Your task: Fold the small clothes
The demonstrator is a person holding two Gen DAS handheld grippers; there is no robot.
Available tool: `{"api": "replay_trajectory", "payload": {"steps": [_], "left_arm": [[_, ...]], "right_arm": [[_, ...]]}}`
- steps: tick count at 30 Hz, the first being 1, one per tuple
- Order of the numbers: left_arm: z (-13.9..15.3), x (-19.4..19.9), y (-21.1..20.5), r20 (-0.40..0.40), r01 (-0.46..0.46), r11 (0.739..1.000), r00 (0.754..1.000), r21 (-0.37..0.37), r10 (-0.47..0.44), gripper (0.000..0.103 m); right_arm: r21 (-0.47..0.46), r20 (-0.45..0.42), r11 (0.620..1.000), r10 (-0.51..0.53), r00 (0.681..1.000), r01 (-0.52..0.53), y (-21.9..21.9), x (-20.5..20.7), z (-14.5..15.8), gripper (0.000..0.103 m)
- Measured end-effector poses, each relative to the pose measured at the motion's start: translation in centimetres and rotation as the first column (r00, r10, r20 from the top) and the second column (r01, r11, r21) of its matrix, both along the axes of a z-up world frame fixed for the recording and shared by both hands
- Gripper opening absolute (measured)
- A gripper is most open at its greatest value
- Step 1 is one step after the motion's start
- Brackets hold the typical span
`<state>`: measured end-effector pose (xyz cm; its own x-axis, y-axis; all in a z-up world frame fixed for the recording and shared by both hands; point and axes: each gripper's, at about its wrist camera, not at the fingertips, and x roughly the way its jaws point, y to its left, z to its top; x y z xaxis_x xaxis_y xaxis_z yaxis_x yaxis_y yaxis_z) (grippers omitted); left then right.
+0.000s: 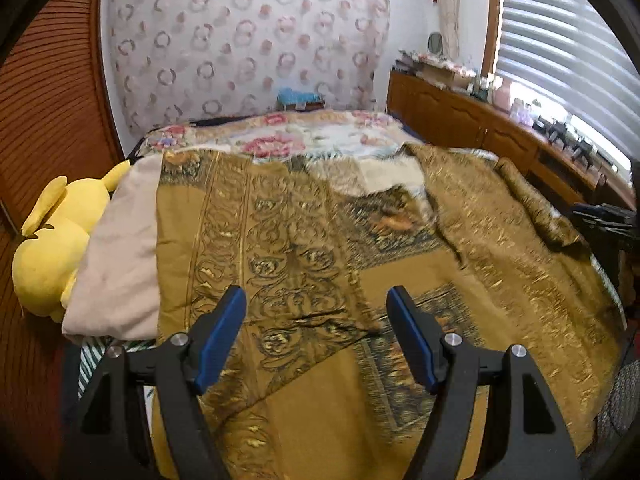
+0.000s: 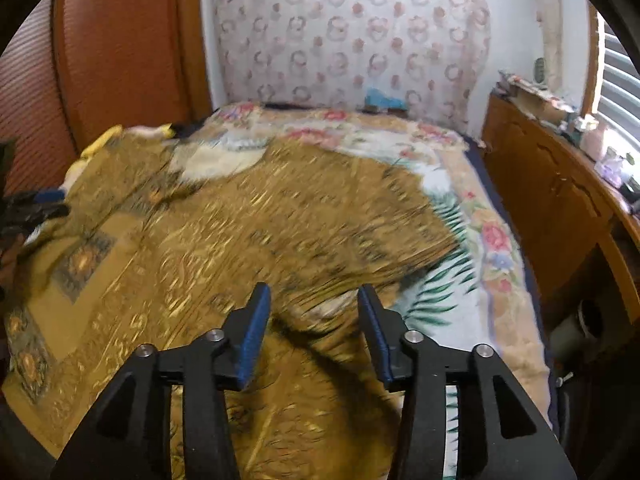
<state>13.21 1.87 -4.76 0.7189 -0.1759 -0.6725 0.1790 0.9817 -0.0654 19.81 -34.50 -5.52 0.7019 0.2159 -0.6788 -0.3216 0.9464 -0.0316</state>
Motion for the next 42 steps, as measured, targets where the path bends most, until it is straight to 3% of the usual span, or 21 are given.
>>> {"api": "replay_trajectory", "payload": {"steps": [5,9,17,18,20,22,27,32,35,36,37,39,42], "left_arm": [[1.4,-1.4,-1.0,0.036,0.008,0.999,0.999,-0.039,-0.007,0.072],[2.2,-2.2,-1.8,0.06,0.019,0.999,0.998,-0.034,-0.017,0.072],[2.6,-3.3,-2.7,0.082,0.026,0.999,0.996,-0.022,-0.024,0.072],[2.5,-3.3,-2.8,0.084,0.023,1.0,0.996,-0.012,-0.022,0.072],[2.5,-3.4,-2.8,0.087,0.018,1.0,0.996,-0.001,-0.018,0.072],[2.4,-3.4,-2.7,0.086,0.017,1.0,0.996,-0.005,-0.017,0.072],[2.5,-3.7,-2.5,0.09,0.015,1.0,0.996,-0.012,-0.014,0.072],[2.5,-3.7,-2.4,0.091,0.01,1.0,0.996,-0.014,-0.009,0.072],[2.3,-3.9,-2.4,0.089,0.012,1.0,0.996,-0.021,-0.01,0.072],[2.3,-3.9,-2.3,0.089,0.012,1.0,0.996,-0.022,-0.011,0.072],[2.2,-3.9,-2.4,0.088,0.012,1.0,0.996,-0.023,-0.01,0.072],[2.1,-4.0,-2.5,0.084,0.014,0.999,0.996,-0.028,-0.012,0.072],[1.8,-4.0,-2.6,0.079,0.018,0.999,0.997,-0.03,-0.015,0.072]], "right_arm": [[0.015,-0.053,0.997,-0.074,0.996,0.075,-2.2,3.2,-1.0,0.047],[0.001,-0.074,0.992,-0.128,0.989,0.128,-3.4,5.4,-2.2,0.047],[0.063,-0.155,0.983,-0.159,0.975,0.17,-4.7,8.4,-3.5,0.048],[0.061,-0.156,0.984,-0.154,0.976,0.165,-4.6,8.5,-3.5,0.046],[0.071,-0.159,0.989,-0.117,0.98,0.129,-4.2,8.6,-3.3,0.029],[0.054,-0.116,0.993,-0.1,0.988,0.106,-3.7,8.3,-2.7,0.003],[0.056,-0.013,0.996,-0.07,0.997,0.071,-2.2,7.4,-0.2,0.001],[0.057,0.018,0.997,-0.058,0.998,0.056,-0.8,7.3,1.6,0.001],[0.02,0.001,0.996,-0.092,0.996,0.092,-1.0,8.0,1.0,0.003],[-0.002,-0.015,0.994,-0.112,0.994,0.112,-1.2,8.5,0.5,0.013],[-0.019,-0.026,0.991,-0.13,0.991,0.13,-1.5,9.0,0.0,0.031],[-0.047,-0.056,0.985,-0.171,0.984,0.169,-2.6,10.3,-1.2,0.049],[-0.067,-0.109,0.973,-0.226,0.968,0.219,-4.1,12.1,-2.8,0.05]]}}
